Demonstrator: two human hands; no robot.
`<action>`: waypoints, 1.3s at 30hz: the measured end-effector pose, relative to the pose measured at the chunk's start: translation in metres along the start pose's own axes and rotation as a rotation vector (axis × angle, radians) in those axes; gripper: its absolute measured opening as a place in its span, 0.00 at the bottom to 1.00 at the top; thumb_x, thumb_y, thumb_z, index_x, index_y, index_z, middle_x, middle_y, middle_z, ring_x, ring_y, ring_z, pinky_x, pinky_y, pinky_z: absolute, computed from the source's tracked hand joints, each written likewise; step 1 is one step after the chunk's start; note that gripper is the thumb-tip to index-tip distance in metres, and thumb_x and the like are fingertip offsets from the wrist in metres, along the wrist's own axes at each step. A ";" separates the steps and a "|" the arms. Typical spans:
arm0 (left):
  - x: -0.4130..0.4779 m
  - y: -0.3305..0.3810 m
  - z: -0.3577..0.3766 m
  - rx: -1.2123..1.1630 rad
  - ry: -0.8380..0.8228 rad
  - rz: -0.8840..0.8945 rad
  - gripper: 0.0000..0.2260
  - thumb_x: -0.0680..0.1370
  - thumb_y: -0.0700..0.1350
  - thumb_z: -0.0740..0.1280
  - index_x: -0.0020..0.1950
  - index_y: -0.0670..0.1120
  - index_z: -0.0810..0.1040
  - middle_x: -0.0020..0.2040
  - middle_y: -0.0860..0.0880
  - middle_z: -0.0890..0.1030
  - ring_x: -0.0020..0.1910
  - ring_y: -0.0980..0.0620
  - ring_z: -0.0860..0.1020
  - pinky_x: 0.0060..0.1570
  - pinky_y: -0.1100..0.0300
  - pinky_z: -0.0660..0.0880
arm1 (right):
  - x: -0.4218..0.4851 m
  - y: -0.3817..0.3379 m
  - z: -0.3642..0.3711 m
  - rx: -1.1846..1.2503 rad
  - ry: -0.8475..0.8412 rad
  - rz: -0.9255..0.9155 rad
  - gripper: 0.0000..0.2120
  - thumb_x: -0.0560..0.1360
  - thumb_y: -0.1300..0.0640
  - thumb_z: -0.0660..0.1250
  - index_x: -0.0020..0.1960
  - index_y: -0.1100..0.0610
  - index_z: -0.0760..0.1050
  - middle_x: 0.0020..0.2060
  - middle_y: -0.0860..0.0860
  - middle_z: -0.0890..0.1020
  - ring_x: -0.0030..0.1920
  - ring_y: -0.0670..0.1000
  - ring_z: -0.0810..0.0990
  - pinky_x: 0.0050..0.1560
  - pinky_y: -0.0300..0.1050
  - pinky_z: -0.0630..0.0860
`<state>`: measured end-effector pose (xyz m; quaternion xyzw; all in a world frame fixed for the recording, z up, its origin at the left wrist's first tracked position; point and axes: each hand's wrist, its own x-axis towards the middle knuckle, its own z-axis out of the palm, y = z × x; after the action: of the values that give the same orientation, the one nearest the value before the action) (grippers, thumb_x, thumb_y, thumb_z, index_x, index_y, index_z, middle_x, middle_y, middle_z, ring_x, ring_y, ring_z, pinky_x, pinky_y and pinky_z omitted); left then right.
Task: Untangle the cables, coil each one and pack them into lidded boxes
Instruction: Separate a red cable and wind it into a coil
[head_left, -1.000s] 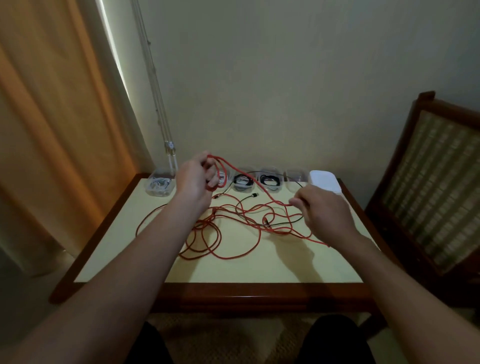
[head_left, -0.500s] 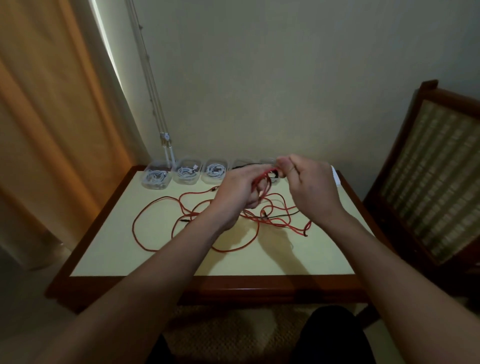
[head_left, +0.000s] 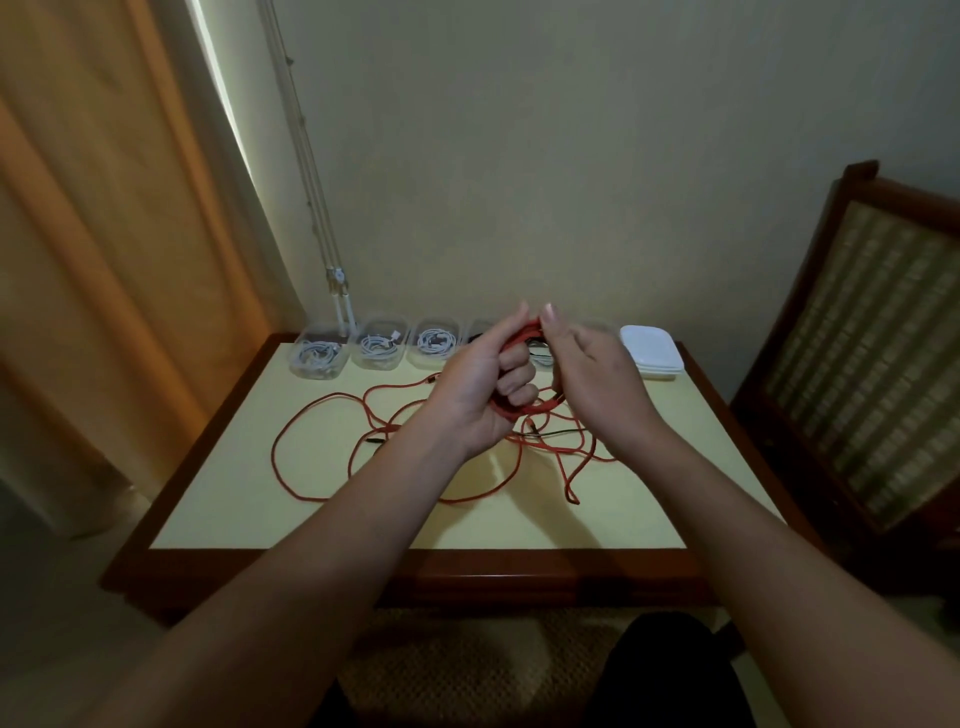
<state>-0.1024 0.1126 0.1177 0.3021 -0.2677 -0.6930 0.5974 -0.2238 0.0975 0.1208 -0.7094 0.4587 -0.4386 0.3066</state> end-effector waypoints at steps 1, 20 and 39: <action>0.001 0.000 -0.001 0.008 -0.001 -0.008 0.11 0.82 0.52 0.64 0.41 0.49 0.74 0.22 0.55 0.57 0.17 0.58 0.56 0.18 0.66 0.54 | 0.000 0.000 0.000 0.001 -0.008 0.011 0.26 0.85 0.44 0.57 0.30 0.52 0.65 0.24 0.47 0.66 0.26 0.43 0.64 0.29 0.41 0.60; 0.001 0.004 -0.009 0.124 -0.027 -0.086 0.11 0.81 0.51 0.65 0.54 0.45 0.80 0.23 0.55 0.55 0.16 0.58 0.54 0.14 0.66 0.51 | 0.001 0.010 -0.007 -0.054 -0.120 -0.004 0.24 0.82 0.40 0.60 0.42 0.60 0.76 0.27 0.47 0.67 0.28 0.43 0.63 0.28 0.39 0.59; 0.012 0.044 -0.090 -0.402 0.355 0.096 0.13 0.81 0.39 0.55 0.60 0.37 0.75 0.26 0.54 0.63 0.19 0.58 0.58 0.19 0.67 0.54 | -0.002 0.095 -0.041 -0.374 -0.062 -0.035 0.08 0.79 0.52 0.70 0.43 0.54 0.78 0.36 0.46 0.81 0.37 0.44 0.78 0.38 0.41 0.72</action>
<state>-0.0080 0.0931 0.0877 0.2813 -0.0298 -0.6391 0.7152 -0.2976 0.0603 0.0580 -0.7752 0.5099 -0.3288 0.1757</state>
